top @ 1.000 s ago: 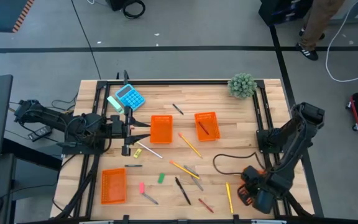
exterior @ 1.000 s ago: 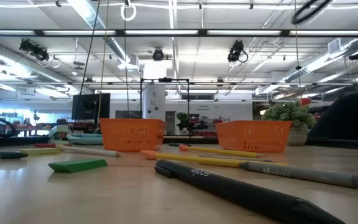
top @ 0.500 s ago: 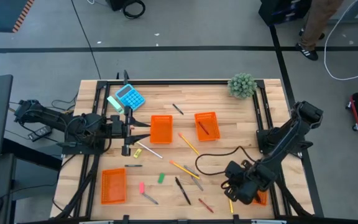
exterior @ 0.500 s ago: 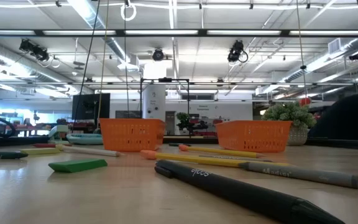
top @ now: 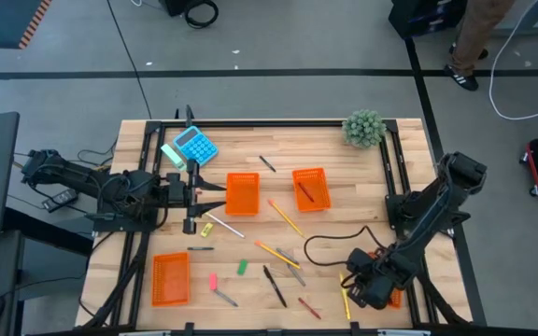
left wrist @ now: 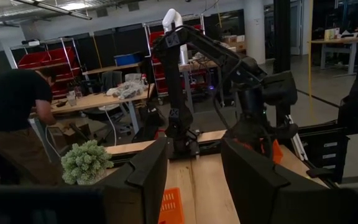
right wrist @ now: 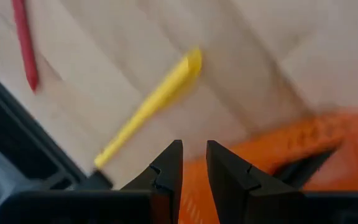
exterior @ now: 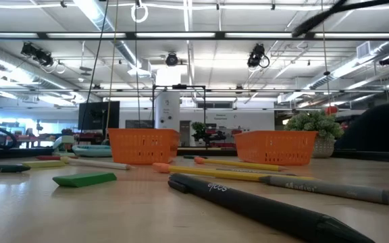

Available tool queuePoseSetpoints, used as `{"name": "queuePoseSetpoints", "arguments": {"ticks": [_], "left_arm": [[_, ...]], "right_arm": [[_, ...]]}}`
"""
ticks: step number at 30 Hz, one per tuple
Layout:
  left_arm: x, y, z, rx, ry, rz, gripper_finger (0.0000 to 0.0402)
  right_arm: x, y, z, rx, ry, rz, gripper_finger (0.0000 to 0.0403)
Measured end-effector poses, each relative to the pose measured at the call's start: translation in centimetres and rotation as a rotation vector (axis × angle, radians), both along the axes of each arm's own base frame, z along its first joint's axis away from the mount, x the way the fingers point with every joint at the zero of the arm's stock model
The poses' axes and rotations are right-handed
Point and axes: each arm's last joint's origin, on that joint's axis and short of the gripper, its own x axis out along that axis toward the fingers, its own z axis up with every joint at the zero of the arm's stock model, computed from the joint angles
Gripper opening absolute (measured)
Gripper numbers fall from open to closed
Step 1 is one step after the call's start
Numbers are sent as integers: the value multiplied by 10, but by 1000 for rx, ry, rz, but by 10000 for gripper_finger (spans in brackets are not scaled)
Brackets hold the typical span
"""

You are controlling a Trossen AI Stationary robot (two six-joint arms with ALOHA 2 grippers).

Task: Sort crayons/erasers/pens/pencils in bins
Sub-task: Put the yellow pen into the bottom right orange bin

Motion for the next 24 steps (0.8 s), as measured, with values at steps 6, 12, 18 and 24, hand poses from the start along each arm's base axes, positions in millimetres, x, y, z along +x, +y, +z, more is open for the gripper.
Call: {"name": "queuePoseSetpoints", "arguments": {"ticks": [6, 12, 18, 24], "left_arm": [[0, 0, 0, -1, 1, 0, 162], [0, 0, 0, 0, 5, 0, 162], [0, 0, -1, -6, 5, 0, 162], [0, 0, -1, -5, 12, -1, 162]], "right_arm": [[-12, 8, -1, 32, 46, -24, 78], [-16, 11, -1, 37, 51, -32, 78], [-11, 7, -1, 34, 47, -36, 78], [8, 1, 1, 40, -50, 79, 78]]}}
